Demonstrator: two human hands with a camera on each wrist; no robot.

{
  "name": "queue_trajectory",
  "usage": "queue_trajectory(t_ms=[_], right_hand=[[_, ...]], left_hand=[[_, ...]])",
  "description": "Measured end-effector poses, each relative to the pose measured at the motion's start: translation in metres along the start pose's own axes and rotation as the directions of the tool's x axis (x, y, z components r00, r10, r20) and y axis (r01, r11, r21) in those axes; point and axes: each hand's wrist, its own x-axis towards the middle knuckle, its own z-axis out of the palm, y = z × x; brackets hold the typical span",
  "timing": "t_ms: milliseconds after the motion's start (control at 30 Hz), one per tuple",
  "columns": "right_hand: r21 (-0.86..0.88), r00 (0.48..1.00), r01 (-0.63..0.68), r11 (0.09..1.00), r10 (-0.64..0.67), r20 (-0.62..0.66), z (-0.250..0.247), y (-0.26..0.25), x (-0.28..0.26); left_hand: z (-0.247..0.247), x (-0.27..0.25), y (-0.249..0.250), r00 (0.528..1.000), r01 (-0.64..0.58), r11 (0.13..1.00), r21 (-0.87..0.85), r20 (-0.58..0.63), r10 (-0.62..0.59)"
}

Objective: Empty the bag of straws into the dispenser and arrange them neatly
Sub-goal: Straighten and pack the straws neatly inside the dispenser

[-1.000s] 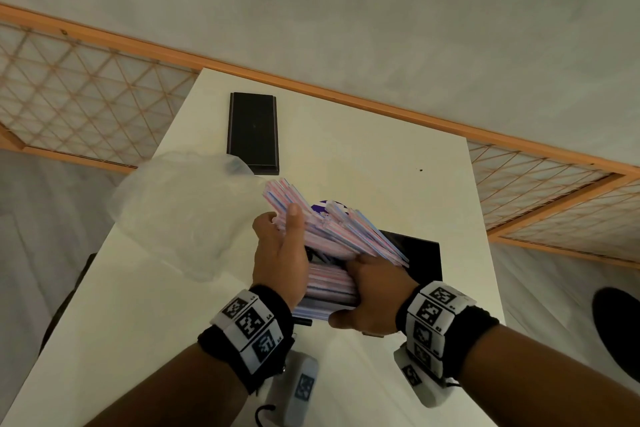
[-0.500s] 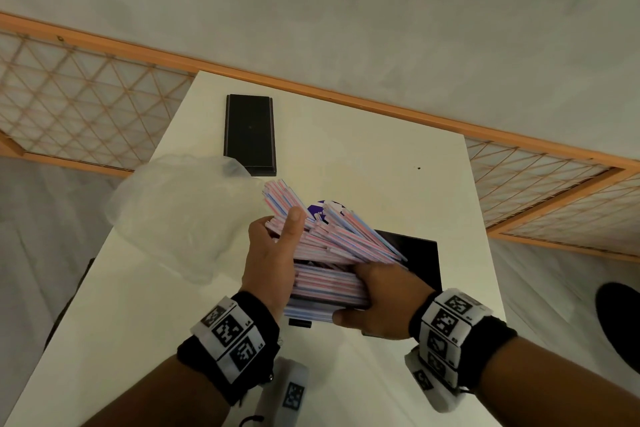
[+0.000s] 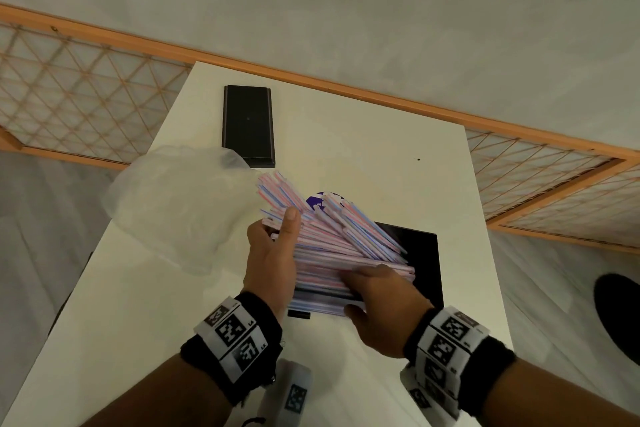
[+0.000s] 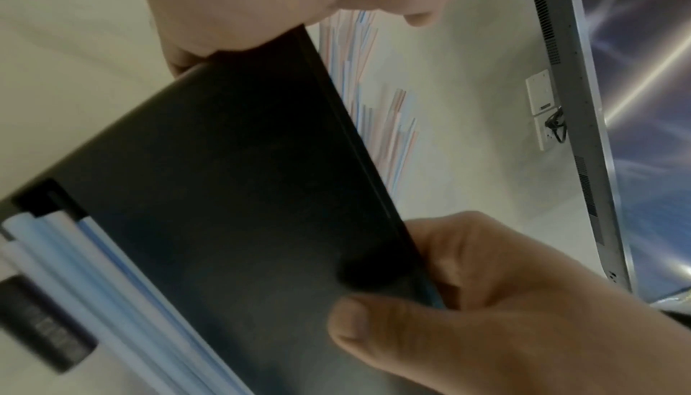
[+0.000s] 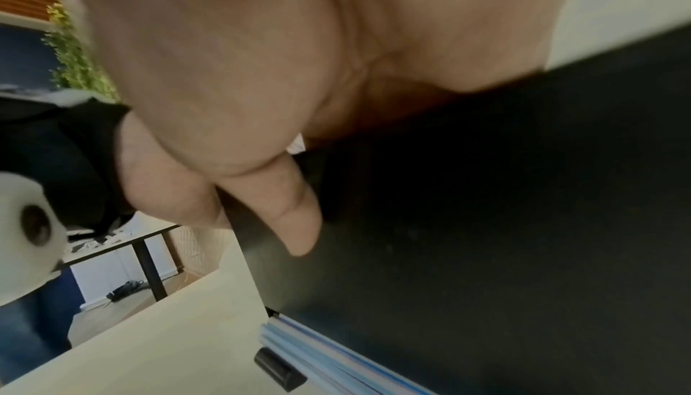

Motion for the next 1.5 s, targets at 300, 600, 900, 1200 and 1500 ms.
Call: queue_trajectory(t_ms=[300,600,900,1200,1500], right_hand=[[0.160,0.998,0.032,0.987,-0.040,0.045,-0.012,-0.006,0.007],[0.059,0.988,-0.119,0.991,0.124,-0.094,-0.014,0.009,-0.009],[0.215,0.938,-0.271,0.938,0.308,-0.159,-0.034,0.015,0.014],[0.163,0.961,-0.108,0.981,0.145,-0.236,-0.030,0.000,0.031],[0.038,0.978,-0.124,0.992,0.128,-0.166,-0.033,-0.020,0.047]], left_hand=[[0.002,0.001,0.000,1.000,0.009,1.000,0.024,0.007,-0.009],[-0.002,0.006,0.017,1.000,-0.024,0.999,0.029,-0.018,0.025],[0.010,0.003,0.033,0.999,-0.029,0.991,-0.132,-0.049,0.023],[0.010,-0.001,0.032,0.996,-0.076,0.985,-0.155,-0.064,0.066],[0.010,0.002,0.025,0.992,-0.115,0.988,-0.099,-0.067,0.109]])
